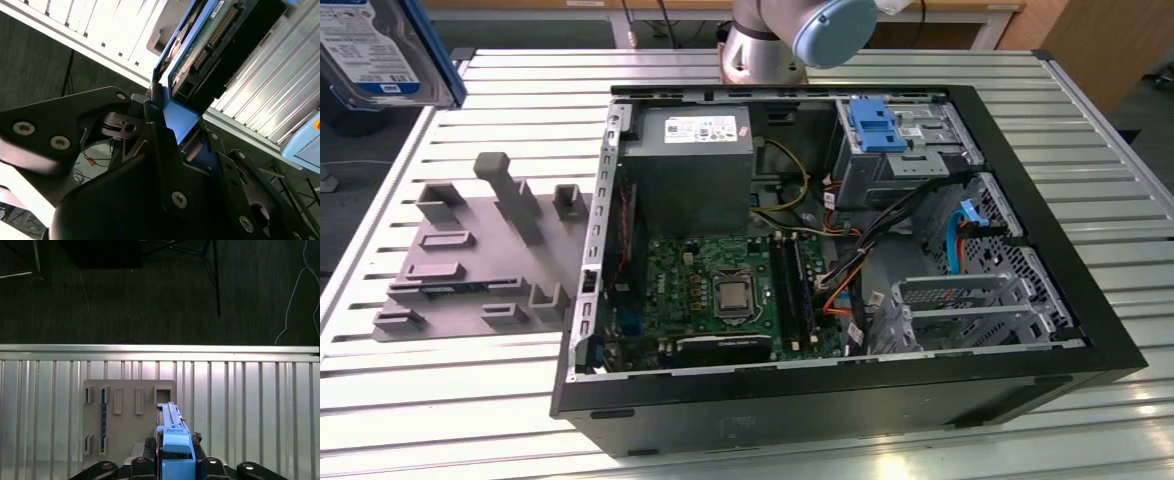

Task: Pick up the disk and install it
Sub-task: 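Pick up the disk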

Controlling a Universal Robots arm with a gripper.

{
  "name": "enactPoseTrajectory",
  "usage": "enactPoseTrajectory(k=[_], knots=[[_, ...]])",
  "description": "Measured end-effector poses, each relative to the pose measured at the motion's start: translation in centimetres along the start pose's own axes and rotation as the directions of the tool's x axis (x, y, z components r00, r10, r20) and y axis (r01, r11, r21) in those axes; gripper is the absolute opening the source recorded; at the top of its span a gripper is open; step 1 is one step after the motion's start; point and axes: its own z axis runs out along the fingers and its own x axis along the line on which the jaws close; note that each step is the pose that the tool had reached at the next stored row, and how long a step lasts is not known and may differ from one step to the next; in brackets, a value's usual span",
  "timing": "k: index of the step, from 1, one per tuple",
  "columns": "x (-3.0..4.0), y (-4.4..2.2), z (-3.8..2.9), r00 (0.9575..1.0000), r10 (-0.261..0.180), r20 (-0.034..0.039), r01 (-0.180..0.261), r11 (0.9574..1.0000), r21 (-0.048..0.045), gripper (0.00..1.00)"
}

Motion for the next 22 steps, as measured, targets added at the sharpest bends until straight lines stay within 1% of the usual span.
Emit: enactPoseTrajectory(k=[7, 19, 22], knots=[[-0.01, 0.02, -0.75, 1.0, 0.0, 0.0, 0.0, 1.0, -0.0001, 0.37], [-0.03, 0.05, -1.85, 1.0, 0.0, 0.0, 0.0, 1.0, 0.0001, 0.37], [-0.03, 0.05, -1.93, 1.0, 0.0, 0.0, 0.0, 1.0, 0.0001, 0.37]])
